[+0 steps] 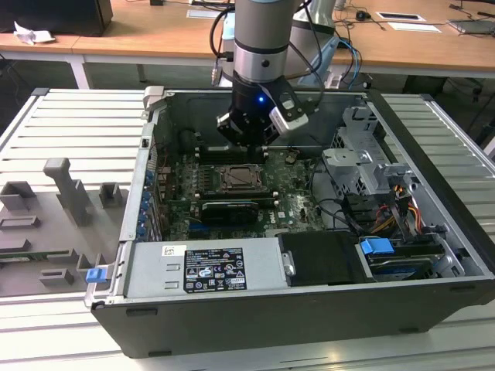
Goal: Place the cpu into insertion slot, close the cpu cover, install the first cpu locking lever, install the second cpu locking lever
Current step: 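Install the second cpu locking lever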
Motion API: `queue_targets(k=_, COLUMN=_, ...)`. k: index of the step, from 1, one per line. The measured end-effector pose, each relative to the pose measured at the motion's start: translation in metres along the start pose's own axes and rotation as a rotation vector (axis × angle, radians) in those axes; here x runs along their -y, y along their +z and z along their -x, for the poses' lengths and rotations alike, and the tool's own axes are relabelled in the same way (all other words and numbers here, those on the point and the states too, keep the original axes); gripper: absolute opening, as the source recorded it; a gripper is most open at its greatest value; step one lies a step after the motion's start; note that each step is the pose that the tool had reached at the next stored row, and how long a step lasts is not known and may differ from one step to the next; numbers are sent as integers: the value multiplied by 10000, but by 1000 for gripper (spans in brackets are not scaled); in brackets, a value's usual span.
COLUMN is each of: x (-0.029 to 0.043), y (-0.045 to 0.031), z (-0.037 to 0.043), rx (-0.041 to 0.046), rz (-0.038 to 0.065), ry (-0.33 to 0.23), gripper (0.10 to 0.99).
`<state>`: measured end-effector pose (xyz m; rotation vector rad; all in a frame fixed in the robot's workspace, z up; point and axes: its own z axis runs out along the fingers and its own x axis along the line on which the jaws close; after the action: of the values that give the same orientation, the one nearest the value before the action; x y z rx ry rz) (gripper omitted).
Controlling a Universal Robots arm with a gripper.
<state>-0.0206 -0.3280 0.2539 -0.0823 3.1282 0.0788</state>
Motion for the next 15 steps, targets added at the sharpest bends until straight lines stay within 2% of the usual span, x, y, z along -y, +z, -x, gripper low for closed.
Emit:
queue_targets(k=3, x=82, y=15, z=-6, rx=-5, rz=-1, ry=1, gripper=106)
queue_targets(k=6, x=113, y=90, z=-9, rx=-15, rz=0, ry=1, gripper=106)
queue_targets(k=7, x=179, y=124, z=-12, rx=-14, rz=1, ry=1, gripper=106)
queue_targets(k=8, x=210, y=136, z=-14, rx=-14, rz=1, ry=1, gripper=106)
queue_targets(k=9, x=283, y=154, z=-18, rx=-12, rz=15, ry=2, gripper=106)
queue_targets(k=12, x=356, y=163, z=-30, rx=-7, rz=131, ry=2, gripper=106)
queue_targets(k=15, x=381, y=164, z=-80, rx=1, rz=272, ry=2, gripper=106)
